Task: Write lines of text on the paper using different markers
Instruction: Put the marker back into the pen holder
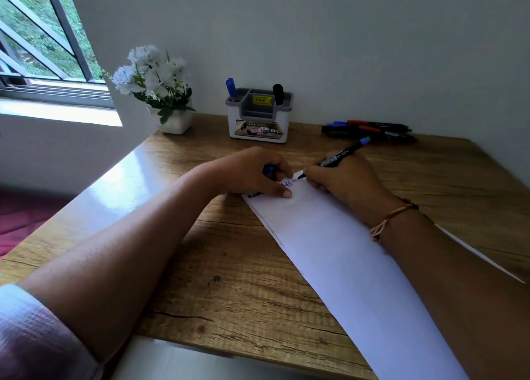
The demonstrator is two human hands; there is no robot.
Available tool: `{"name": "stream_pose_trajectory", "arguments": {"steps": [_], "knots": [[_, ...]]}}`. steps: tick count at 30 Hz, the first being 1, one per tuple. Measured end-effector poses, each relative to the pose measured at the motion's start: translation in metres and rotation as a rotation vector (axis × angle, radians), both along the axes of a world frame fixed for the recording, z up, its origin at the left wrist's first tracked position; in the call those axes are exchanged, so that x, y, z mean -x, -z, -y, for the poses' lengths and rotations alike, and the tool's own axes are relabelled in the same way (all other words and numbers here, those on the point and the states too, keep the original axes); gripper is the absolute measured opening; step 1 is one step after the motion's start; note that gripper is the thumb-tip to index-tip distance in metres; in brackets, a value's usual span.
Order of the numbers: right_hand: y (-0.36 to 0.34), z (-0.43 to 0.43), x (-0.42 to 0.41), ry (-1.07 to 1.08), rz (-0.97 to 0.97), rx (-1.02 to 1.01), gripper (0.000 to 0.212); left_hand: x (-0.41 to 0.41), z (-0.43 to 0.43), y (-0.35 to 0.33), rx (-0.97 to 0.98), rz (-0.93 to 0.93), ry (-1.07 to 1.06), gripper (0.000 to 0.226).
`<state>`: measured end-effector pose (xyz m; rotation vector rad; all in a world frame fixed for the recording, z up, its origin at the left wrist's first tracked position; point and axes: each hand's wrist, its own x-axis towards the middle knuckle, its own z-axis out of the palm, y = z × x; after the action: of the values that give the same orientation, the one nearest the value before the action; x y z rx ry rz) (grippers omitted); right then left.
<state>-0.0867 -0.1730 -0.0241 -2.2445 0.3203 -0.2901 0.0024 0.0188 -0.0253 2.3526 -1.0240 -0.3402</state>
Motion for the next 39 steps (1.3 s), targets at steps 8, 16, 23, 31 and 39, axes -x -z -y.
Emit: {"name": "stream_pose_trajectory", "arguments": {"steps": [8,16,23,31,39], "knots": [[-0.0013,-0.0009,0.0013,0.001,0.001,0.001,0.019,0.0002,0.0000,-0.0006,-0.008,0.010,0.007,0.037],[-0.0021,-0.0005,0.0006,0.035,-0.006,-0.035,0.025,-0.0008,-0.0009,-0.0004,-0.003,-0.015,-0.007,0.035],[-0.0034,-0.0028,0.0018,0.008,0.006,0.007,0.023,-0.0027,-0.0018,-0.0002,-0.010,-0.017,-0.002,0.033],[-0.0038,-0.0018,0.0021,0.010,0.006,0.003,0.027,-0.0023,-0.0010,0.0000,-0.008,-0.007,-0.002,0.033],[-0.0035,-0.0007,0.0003,0.040,-0.011,0.000,0.026,-0.0033,-0.0007,0.0008,0.020,0.003,0.014,0.036]]}}
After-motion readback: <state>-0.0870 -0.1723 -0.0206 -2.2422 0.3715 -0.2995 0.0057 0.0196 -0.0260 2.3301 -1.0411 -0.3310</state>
